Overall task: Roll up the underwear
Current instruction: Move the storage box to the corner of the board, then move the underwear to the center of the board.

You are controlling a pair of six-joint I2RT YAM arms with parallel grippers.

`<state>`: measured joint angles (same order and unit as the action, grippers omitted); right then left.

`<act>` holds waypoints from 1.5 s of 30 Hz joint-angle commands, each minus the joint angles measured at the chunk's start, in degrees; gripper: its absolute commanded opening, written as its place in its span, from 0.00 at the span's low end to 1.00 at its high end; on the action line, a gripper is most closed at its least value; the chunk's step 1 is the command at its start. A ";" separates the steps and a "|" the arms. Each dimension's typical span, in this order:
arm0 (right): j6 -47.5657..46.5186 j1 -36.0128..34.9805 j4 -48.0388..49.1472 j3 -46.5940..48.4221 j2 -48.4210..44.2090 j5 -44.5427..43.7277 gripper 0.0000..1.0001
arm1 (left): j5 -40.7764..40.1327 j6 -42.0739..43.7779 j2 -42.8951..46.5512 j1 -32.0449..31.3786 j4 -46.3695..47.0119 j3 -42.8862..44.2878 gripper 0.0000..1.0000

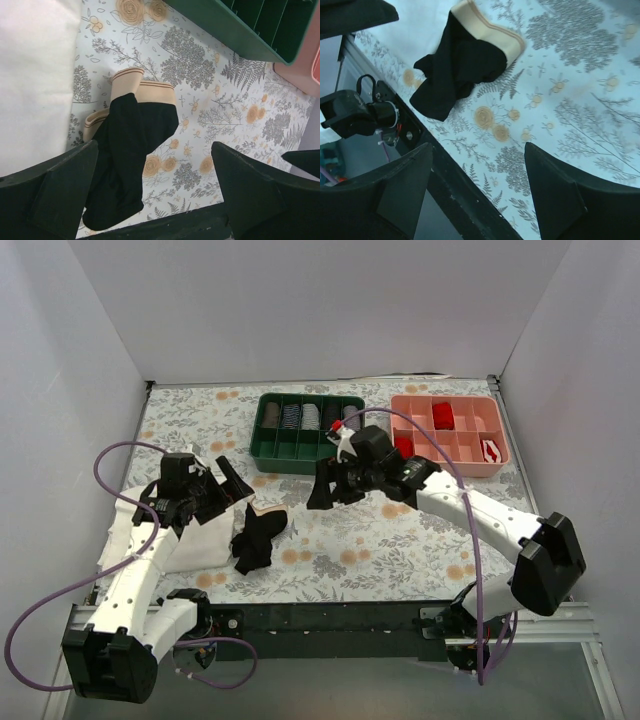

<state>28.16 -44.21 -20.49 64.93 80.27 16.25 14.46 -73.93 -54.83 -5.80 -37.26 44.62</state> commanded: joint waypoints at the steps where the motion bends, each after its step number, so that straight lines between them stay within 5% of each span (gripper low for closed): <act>1: 4.27 -3.16 2.48 3.97 6.64 0.09 0.81 | -7.67 0.10 3.41 -0.09 -5.89 5.12 0.98; 6: 4.10 -3.87 3.35 8.02 15.42 4.21 0.79 | -18.57 -4.72 3.23 -0.09 -11.61 7.59 0.98; 17: 2.52 -5.44 -0.42 28.22 31.43 12.14 0.75 | -22.89 -13.78 7.45 -0.09 -16.09 7.32 0.98; 42: 6.55 -9.93 1.25 43.87 49.72 10.82 0.65 | -22.46 -7.55 6.75 -0.09 -12.84 4.86 0.98; 45: 6.38 -10.11 -0.78 44.85 50.42 9.07 0.57 | -22.63 -7.10 7.37 -0.09 -12.58 4.69 0.98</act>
<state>34.22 -53.84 -19.57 106.67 129.25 26.68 -6.92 -82.70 -49.10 -5.80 -50.65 49.45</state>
